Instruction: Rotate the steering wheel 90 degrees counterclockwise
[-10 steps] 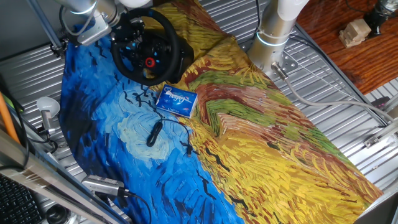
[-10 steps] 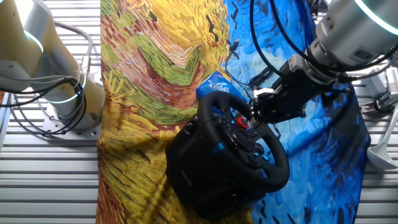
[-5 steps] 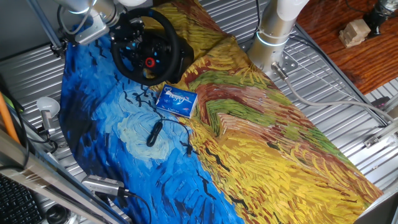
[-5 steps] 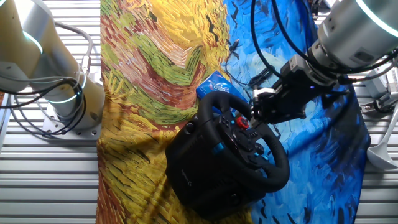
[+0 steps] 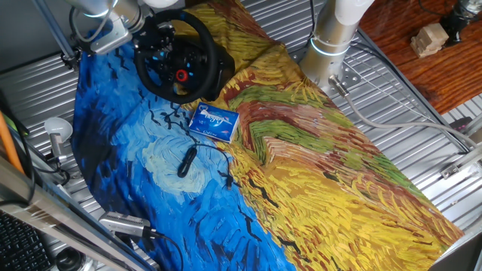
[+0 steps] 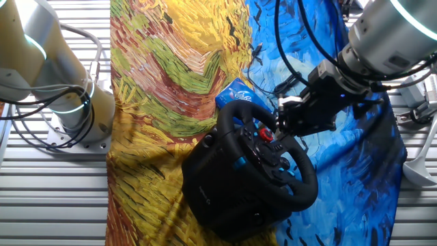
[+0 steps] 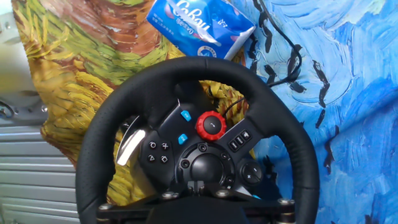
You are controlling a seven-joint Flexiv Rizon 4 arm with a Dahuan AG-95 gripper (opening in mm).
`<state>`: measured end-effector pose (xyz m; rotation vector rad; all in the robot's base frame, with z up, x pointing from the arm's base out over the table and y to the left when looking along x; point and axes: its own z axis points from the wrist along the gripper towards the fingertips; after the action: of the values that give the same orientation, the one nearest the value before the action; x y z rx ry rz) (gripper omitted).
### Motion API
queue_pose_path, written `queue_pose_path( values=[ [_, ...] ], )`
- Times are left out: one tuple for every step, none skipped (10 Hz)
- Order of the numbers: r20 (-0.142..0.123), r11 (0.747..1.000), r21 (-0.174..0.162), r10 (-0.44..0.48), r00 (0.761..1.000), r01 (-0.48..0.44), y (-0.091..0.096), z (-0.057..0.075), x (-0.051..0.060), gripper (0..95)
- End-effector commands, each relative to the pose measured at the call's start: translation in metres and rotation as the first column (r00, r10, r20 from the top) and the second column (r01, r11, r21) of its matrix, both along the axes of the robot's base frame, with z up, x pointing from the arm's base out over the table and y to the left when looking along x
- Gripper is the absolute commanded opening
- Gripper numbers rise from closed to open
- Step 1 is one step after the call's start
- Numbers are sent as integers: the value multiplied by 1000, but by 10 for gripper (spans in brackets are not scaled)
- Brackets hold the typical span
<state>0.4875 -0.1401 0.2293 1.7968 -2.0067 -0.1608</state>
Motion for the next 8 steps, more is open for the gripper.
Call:
queue_pose_path(
  values=[
    [-2,1000,4,12,1000,-12,0,0,0,0],
    [-9,999,19,47,999,-47,0,0,0,0],
    [-20,994,48,99,995,-98,0,0,0,0],
    [-22,993,52,108,994,-106,0,0,0,0],
    [-33,982,81,175,984,-172,-4,3,-3,0],
    [-43,963,114,250,967,-244,-17,13,-17,0],
    [-45,958,119,269,962,-262,-20,17,-28,0],
    [-46,948,133,297,954,-289,-23,20,-36,0]
  ],
)
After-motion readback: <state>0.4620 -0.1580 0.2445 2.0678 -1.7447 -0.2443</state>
